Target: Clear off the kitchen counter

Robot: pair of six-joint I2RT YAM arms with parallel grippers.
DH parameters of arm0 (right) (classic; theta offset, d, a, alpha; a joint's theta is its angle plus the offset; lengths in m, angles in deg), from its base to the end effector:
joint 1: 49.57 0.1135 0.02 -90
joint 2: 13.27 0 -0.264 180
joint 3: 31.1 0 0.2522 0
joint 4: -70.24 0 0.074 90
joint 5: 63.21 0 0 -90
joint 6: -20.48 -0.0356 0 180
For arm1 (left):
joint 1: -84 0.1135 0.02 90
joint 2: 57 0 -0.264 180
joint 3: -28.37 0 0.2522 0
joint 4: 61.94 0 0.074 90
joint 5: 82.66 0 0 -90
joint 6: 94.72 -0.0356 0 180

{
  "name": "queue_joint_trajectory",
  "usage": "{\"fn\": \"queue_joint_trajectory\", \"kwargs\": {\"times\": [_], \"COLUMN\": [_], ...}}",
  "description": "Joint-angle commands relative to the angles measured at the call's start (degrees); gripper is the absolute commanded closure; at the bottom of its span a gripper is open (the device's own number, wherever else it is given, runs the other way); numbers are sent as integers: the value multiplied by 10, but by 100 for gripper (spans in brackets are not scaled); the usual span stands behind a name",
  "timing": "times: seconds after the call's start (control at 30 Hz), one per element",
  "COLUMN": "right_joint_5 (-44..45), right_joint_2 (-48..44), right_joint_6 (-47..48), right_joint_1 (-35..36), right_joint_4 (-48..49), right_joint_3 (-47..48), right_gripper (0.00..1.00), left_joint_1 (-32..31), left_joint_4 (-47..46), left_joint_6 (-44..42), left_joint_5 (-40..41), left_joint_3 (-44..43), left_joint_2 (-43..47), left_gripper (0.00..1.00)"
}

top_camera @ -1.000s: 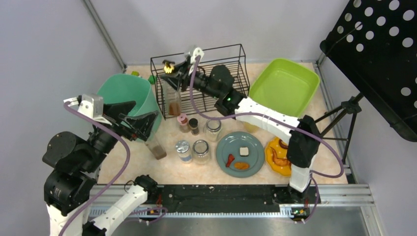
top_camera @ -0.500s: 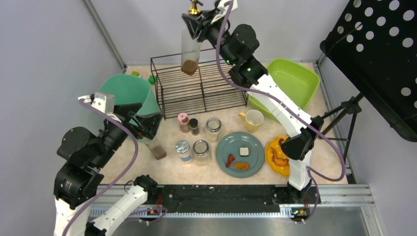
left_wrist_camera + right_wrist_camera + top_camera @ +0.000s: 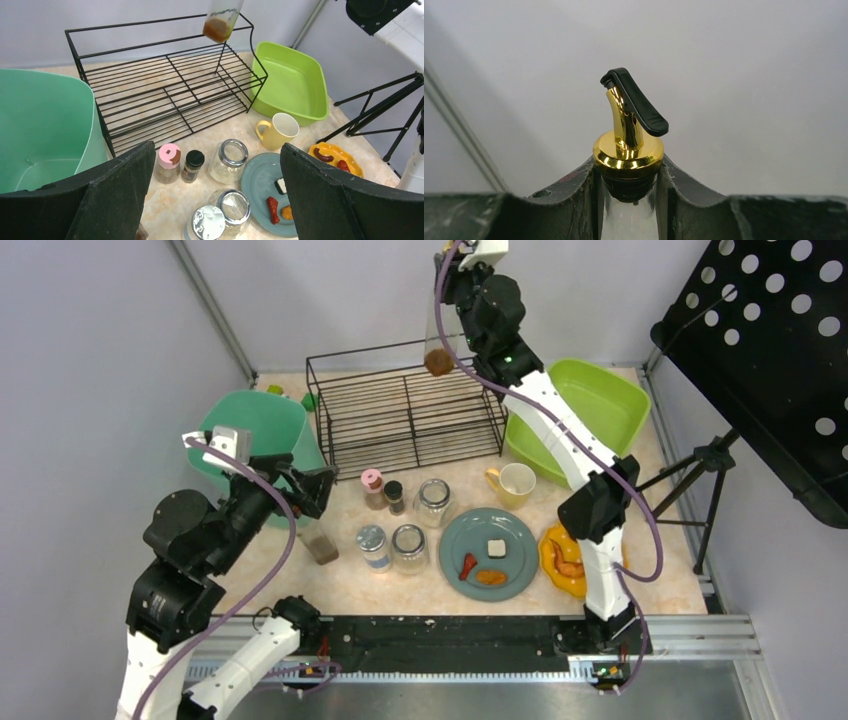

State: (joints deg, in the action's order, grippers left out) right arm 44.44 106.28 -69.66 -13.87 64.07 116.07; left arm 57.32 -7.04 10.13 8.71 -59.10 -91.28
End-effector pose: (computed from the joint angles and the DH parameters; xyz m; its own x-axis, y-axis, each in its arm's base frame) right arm 0.3913 0.2679 0.4995 0.2962 0.2157 -0.9305 -0.3276 0.9380 0.1132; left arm 0.0562 -0.0273 0.4608 -0.1353 -0.2187 -0.9664 0.4064 0.8772 -0.2555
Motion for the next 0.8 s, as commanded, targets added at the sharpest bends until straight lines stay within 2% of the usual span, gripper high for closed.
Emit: {"fn": "queue_joint_trajectory", "kwargs": {"times": [0.0, 0.13, 0.33, 0.77], "right_joint_5": [37, 25, 87, 88], "right_joint_2": [-2, 7, 25, 78], "right_joint_6": [8, 6, 38, 32], "right_joint_1": [-23, -32, -35, -60], "right_joint_4": [67, 73, 89, 84], "right_joint_3": [51, 63, 82, 118], "right_gripper": [100, 100, 100, 100], "left_joint_1": [0, 0, 0, 0], "left_joint_4": [-27, -27, -21, -15], "left_joint_6": [-6, -4, -12, -17], "left_joint_5": [2, -1, 2, -3], "left_joint_3": [12, 17, 15, 11], "left_joint_2": [3, 7, 8, 5], "left_gripper": [1, 1, 1, 1]}}
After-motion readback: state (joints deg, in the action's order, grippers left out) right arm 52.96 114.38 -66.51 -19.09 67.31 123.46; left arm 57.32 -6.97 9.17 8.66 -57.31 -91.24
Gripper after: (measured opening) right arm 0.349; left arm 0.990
